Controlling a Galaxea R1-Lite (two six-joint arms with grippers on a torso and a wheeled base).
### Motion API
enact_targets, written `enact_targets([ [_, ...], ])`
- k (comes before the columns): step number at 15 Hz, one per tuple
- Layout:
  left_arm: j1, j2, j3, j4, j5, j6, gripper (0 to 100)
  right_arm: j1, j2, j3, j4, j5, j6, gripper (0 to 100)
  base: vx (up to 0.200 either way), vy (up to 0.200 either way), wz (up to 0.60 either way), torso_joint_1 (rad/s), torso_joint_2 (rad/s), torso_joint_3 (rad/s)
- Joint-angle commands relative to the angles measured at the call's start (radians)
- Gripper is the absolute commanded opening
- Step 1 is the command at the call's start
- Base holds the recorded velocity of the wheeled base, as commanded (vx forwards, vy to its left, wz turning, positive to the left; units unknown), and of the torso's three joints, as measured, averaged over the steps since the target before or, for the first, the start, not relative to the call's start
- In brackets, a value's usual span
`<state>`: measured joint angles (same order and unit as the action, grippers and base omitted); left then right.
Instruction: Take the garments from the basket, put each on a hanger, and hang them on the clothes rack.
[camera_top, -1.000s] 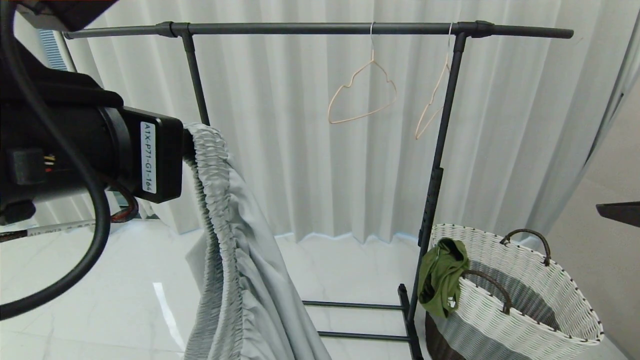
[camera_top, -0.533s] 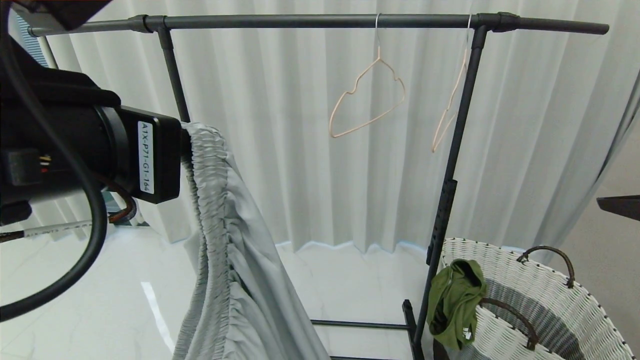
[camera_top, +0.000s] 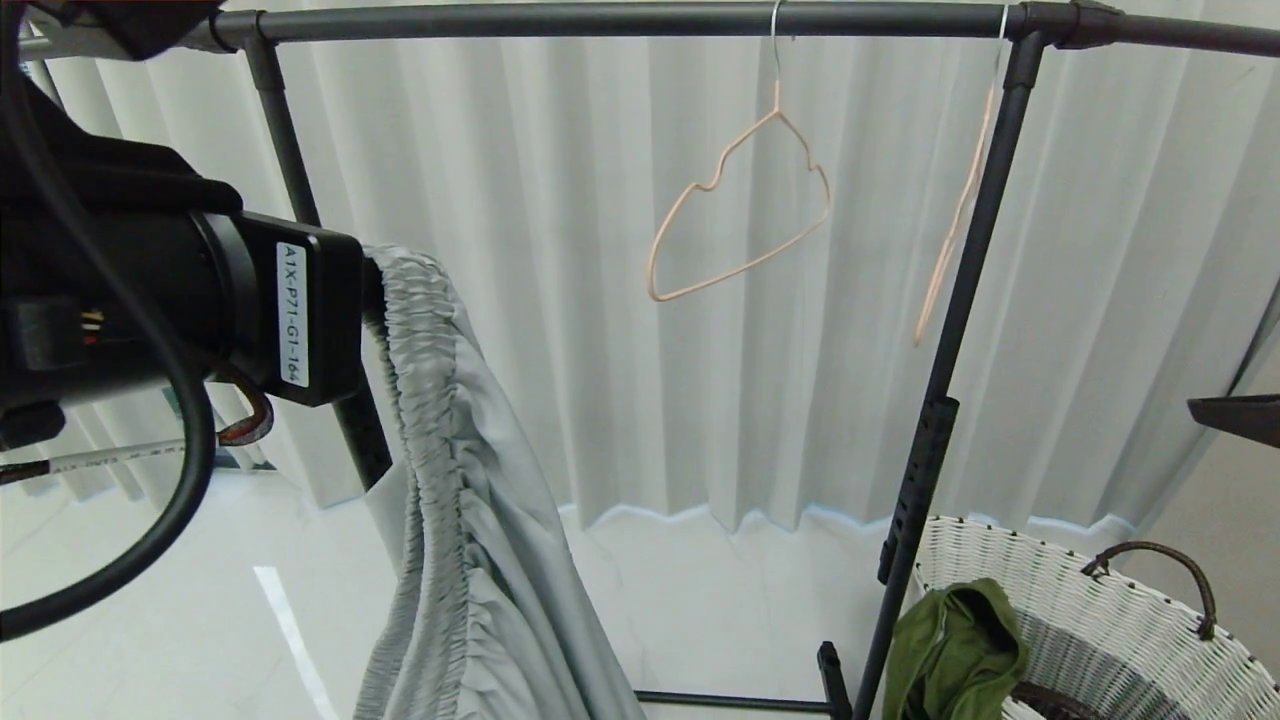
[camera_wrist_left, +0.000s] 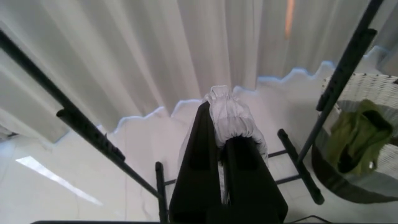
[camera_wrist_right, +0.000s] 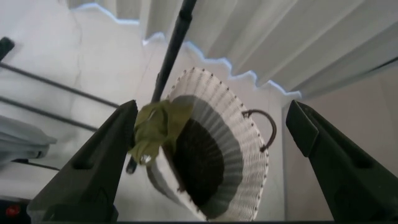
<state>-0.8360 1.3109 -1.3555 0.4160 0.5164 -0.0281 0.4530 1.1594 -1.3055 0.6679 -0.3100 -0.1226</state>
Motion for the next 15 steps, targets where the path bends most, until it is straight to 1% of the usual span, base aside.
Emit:
enact_targets([
  [1, 0.000, 0.002, 0.006, -0.002, 0.001, -0.001, 0, -0.005, 0.000, 0.000, 0.001, 0.000, 0.000, 100, 0.000, 0.000, 0.00, 0.000, 0.00, 0.000],
  [7, 0.000, 0.013, 0.007, -0.002, 0.001, -0.001, 0, -0.017, 0.000, 0.000, 0.001, 0.000, 0.000, 100, 0.000, 0.000, 0.00, 0.000, 0.00, 0.000],
  [10, 0.014, 0.011, 0.007, -0.002, 0.001, -0.001, 0, -0.023, 0.000, 0.005, 0.001, 0.000, 0.000, 100, 0.000, 0.200, 0.00, -0.001, 0.00, 0.001],
  [14, 0.023, 0.010, 0.007, -0.002, -0.001, 0.000, 0, -0.023, 0.000, 0.023, -0.028, -0.003, -0.003, 100, 0.000, 0.200, 0.00, 0.002, 0.00, 0.004],
  [15, 0.023, 0.010, 0.007, -0.002, -0.001, 0.000, 0, -0.025, 0.000, 0.023, -0.028, -0.014, -0.005, 100, 0.000, 0.200, 0.00, -0.002, 0.00, 0.002],
])
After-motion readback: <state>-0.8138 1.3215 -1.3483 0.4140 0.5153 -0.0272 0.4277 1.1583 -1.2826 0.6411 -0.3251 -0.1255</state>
